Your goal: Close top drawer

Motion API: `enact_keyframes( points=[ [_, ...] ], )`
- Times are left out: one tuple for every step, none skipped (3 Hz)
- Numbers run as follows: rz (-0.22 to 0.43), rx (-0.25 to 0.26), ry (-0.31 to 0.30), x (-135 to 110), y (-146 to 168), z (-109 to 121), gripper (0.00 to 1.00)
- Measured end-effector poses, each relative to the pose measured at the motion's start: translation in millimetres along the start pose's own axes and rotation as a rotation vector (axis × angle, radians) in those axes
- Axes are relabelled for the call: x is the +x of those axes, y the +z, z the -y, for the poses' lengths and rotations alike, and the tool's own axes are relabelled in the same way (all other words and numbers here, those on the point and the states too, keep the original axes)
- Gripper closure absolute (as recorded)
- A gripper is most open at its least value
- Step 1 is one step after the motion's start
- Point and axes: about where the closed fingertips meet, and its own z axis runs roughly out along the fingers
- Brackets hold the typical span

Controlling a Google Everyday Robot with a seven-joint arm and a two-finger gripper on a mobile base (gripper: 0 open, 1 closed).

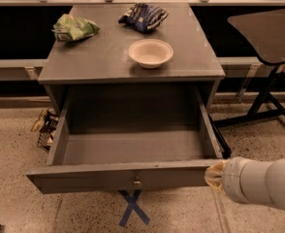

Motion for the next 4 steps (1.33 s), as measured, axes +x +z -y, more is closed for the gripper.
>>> enact_keyframes(
  points=[
    [0.018,0.039,-0.009,2,19,6,1.0],
    [0.043,0.077,-0.021,-2,30,19,1.0],
    [0.063,0.109,-0.023,-7,42,36,1.0],
    [0.076,0.133,-0.024,-9,60,62,1.0]
  ],
)
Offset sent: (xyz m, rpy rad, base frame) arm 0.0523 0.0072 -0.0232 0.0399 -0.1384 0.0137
